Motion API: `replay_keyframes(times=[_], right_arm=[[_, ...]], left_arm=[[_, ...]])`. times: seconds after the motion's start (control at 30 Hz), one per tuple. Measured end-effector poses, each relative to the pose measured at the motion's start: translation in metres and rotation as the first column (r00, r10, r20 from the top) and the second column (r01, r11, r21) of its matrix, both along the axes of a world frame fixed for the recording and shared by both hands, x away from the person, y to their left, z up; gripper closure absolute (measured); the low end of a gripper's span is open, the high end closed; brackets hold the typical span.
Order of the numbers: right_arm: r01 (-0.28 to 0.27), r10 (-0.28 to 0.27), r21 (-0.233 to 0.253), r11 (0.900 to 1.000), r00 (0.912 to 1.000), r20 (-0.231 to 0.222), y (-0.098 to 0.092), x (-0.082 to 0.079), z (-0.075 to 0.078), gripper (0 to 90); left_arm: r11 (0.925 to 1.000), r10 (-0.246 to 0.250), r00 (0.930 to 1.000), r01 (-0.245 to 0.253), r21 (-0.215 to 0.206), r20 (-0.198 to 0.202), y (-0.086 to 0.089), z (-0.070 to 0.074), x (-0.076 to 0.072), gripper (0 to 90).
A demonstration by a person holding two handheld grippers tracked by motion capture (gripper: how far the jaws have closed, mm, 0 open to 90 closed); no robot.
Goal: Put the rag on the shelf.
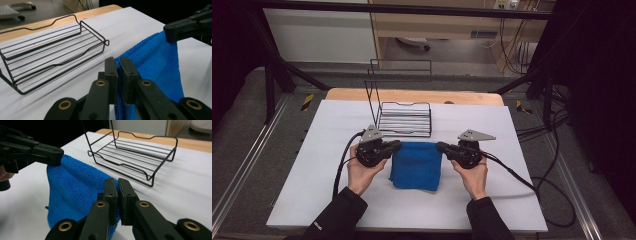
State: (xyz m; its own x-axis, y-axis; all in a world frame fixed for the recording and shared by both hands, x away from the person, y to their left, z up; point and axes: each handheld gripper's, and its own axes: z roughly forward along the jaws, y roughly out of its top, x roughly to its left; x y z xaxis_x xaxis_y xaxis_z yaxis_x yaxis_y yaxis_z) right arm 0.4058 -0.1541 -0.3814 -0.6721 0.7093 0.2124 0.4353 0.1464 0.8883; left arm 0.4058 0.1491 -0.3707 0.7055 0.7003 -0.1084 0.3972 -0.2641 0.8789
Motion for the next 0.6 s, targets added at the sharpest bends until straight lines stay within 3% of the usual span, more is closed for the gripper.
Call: replay_keyframes(times=[0.37,0.6], right_arm=[[-0.010,0.009,0.014,1.000,0.9972,0.074,-0.001,-0.009,0.019,86.4],[-0.009,0.006,0.024,1.000,0.9953,0.097,-0.003,-0.012,0.026,86.4]], left_arm=[[0.9997,-0.002,0.9997,0.003,-0.025,0.024,0.002,0.009,-0.005,84.4],[0.9989,-0.010,0.9989,0.013,-0.045,0.046,0.003,0.017,-0.009,84.4]])
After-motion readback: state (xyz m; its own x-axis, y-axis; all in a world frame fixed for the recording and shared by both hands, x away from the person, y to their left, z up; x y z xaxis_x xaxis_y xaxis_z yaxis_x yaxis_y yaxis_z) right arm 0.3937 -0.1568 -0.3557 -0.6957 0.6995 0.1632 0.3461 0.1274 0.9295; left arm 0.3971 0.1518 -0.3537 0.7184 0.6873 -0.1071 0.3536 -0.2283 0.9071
